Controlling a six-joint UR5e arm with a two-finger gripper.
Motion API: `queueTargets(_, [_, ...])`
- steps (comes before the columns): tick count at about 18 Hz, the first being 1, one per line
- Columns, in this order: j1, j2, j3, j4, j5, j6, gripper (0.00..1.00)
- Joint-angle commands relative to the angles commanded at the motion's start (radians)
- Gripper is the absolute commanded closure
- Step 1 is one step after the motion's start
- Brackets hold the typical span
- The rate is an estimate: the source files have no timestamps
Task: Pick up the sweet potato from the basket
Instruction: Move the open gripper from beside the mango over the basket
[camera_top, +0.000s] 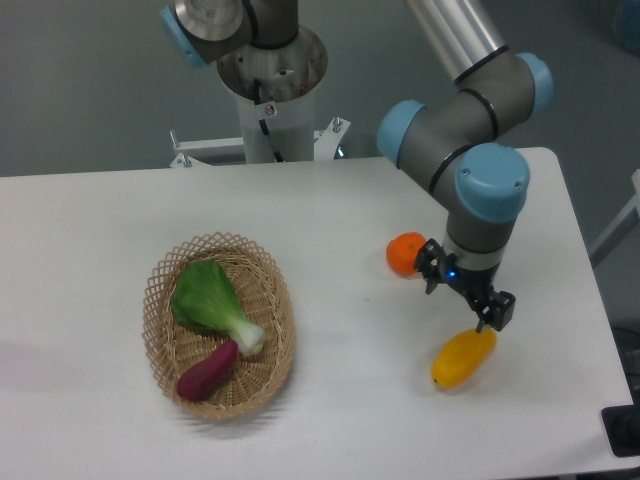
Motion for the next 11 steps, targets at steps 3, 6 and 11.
queueTargets(3, [-0.038,-0.003,0.003,0.003,-0.015,-0.087,0.0])
queueTargets(6, [-0.052,-0.003,0.011,0.005,-0.104,-0.181,0.0])
queueTargets(11, [-0.139,-0.017,0.015,0.034,-0.123,-0.264,0.0])
